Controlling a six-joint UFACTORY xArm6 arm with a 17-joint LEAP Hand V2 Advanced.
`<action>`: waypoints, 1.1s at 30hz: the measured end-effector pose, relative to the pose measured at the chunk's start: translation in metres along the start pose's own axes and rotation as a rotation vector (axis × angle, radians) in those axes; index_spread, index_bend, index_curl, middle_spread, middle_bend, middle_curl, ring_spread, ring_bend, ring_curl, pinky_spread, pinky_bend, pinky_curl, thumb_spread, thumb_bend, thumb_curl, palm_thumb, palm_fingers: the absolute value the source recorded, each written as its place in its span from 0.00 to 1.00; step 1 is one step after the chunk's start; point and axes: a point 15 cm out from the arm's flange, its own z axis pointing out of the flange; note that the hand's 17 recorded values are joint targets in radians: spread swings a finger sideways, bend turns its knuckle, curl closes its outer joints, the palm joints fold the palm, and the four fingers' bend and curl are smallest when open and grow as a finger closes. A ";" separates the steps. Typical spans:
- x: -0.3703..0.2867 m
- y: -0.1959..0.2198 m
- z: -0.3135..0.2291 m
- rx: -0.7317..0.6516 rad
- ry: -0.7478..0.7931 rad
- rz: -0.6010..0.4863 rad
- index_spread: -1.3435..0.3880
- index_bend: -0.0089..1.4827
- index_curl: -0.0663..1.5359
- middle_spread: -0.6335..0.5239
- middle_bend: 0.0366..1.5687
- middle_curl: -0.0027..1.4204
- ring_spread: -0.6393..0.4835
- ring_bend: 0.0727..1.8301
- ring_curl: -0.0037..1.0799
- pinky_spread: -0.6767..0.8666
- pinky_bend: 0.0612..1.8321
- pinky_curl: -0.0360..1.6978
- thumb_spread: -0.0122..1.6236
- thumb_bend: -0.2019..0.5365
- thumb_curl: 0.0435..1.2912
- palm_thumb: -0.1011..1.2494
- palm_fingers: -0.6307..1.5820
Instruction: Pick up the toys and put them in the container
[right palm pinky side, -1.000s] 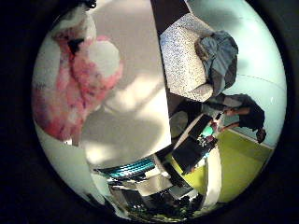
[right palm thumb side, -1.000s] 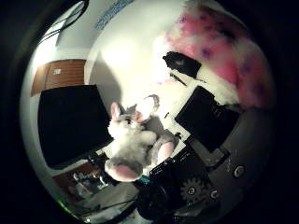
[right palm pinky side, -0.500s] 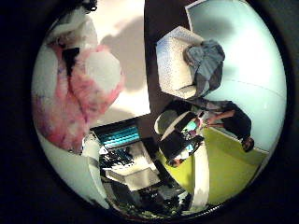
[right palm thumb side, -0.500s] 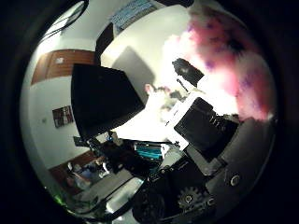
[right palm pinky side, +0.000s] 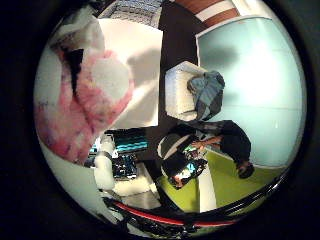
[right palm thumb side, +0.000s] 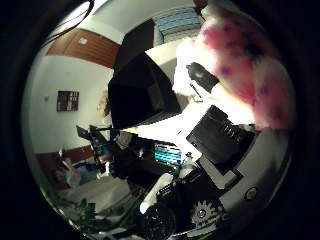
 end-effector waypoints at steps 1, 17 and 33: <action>-0.011 -0.002 -0.005 0.013 -0.003 -0.015 0.59 0.67 0.72 0.36 0.80 0.72 0.33 0.73 0.83 0.31 0.69 0.66 0.56 0.25 0.57 0.84 0.71; -0.169 -0.050 -0.022 0.192 -0.101 -0.182 0.58 0.63 0.73 0.36 0.78 0.72 0.32 0.71 0.84 0.30 0.67 0.67 0.55 0.25 0.57 0.85 0.72; -0.207 -0.084 -0.030 0.307 -0.186 -0.201 0.53 0.14 0.55 0.36 0.50 0.55 0.32 0.60 0.63 0.16 0.53 0.52 0.74 0.24 0.39 0.57 0.51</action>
